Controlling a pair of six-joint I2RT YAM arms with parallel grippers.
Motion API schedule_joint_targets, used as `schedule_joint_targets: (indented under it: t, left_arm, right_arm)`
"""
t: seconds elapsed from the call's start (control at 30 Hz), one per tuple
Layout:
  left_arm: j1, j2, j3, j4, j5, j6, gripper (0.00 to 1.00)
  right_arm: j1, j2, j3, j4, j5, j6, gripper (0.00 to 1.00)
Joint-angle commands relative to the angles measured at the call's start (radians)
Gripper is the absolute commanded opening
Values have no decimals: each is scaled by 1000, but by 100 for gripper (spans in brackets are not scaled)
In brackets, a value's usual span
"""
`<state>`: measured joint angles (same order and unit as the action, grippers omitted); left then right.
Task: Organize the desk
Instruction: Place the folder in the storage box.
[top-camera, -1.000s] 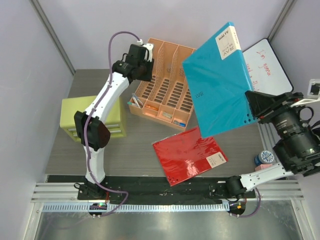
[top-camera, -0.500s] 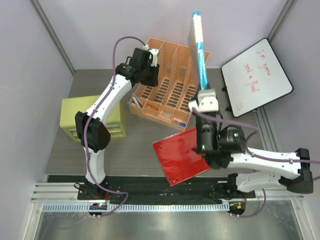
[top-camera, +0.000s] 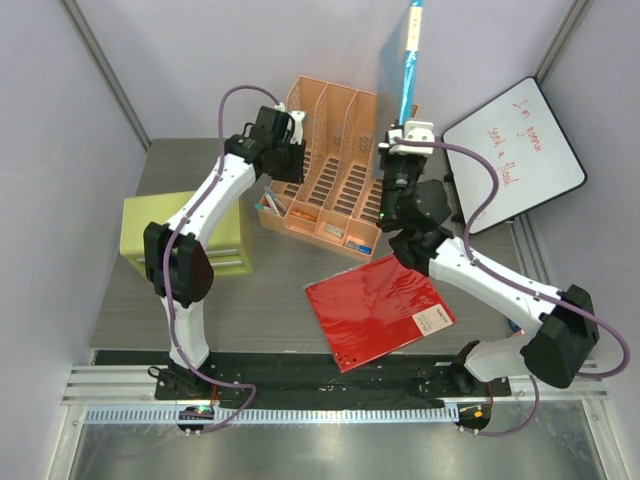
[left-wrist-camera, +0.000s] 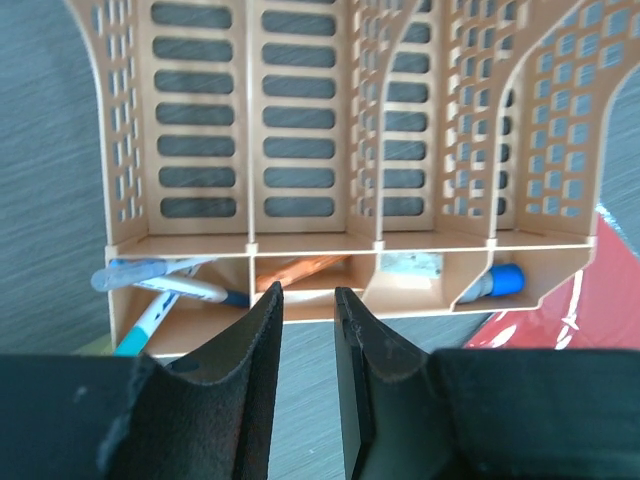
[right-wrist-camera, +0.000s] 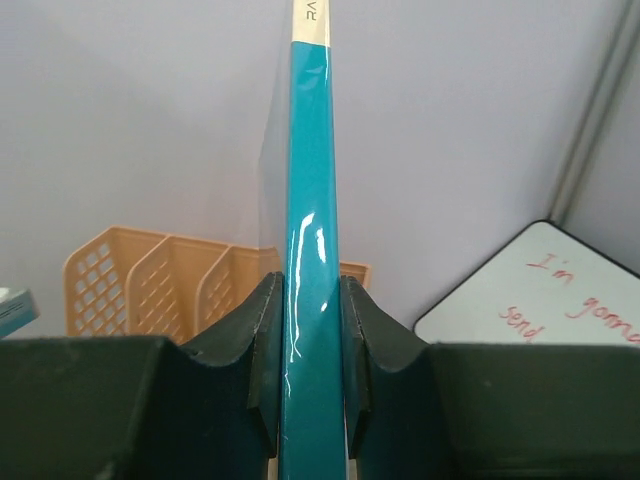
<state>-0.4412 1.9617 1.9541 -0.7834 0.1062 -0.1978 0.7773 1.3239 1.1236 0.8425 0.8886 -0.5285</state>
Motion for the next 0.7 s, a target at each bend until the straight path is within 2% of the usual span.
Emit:
schedule_joint_targets:
  t: [0.0,0.3,0.47,0.67]
  left_arm:
    - [12,-81,-64,79,16,18,28]
    - [12,-101,-133,119,23,26,27]
    - [16,-107,-167,139,26,31,27]
    - [19,-99,-195,156,29,29,27]
  right_arm:
    - [14,-2,39,112,-108,122,1]
    - [22,70,19,187,-94,56,1]
    - [57,123,-19,328,-45,-59,1]
    - [125,75,-38,375,-17,-136,1]
